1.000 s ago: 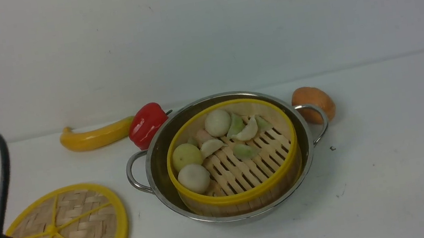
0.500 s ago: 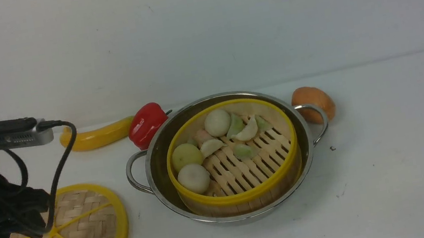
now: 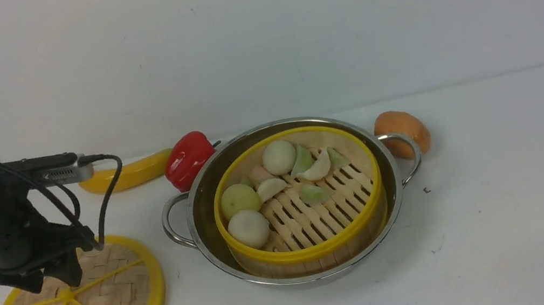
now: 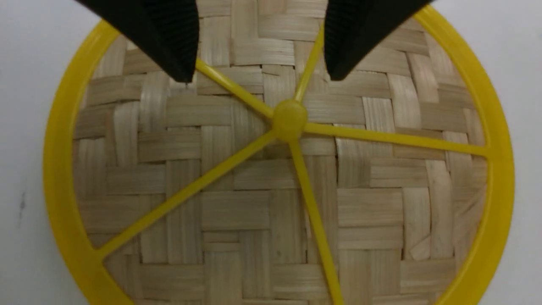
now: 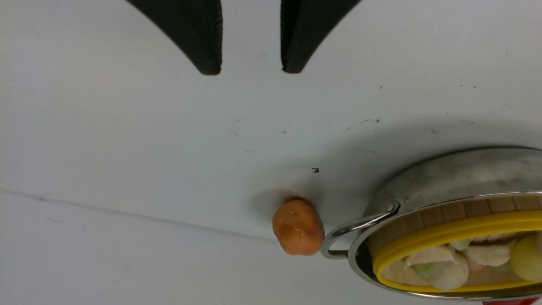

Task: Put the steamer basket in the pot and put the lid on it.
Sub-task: Use the left arm to lift the lid of the steamer

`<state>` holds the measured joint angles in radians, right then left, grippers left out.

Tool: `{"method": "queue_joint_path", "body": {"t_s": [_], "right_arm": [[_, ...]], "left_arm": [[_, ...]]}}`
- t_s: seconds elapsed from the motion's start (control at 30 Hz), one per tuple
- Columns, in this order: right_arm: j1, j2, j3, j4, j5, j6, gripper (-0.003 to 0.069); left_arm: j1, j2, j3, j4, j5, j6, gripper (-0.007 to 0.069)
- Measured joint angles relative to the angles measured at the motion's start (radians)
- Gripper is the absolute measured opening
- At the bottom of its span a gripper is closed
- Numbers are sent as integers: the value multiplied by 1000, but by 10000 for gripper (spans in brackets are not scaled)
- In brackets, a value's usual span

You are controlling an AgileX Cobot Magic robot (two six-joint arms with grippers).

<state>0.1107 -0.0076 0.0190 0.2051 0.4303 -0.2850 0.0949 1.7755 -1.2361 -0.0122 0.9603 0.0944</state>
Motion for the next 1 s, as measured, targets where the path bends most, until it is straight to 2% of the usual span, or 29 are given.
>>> {"method": "queue_joint_path", "body": {"t_s": [0.2,0.83,0.93,1.0], "right_arm": [[0,0,0,0,0,0,197],[0,0,0,0,0,0,208],[0,0,0,0,0,0,212],[0,0,0,0,0,0,213]], "left_arm": [[0,41,0,53,-13,-51,379],[0,102,-1,39,-78,-53,378],[0,102,-1,38,-78,-54,356],[0,102,-1,38,-78,-54,302]]}}
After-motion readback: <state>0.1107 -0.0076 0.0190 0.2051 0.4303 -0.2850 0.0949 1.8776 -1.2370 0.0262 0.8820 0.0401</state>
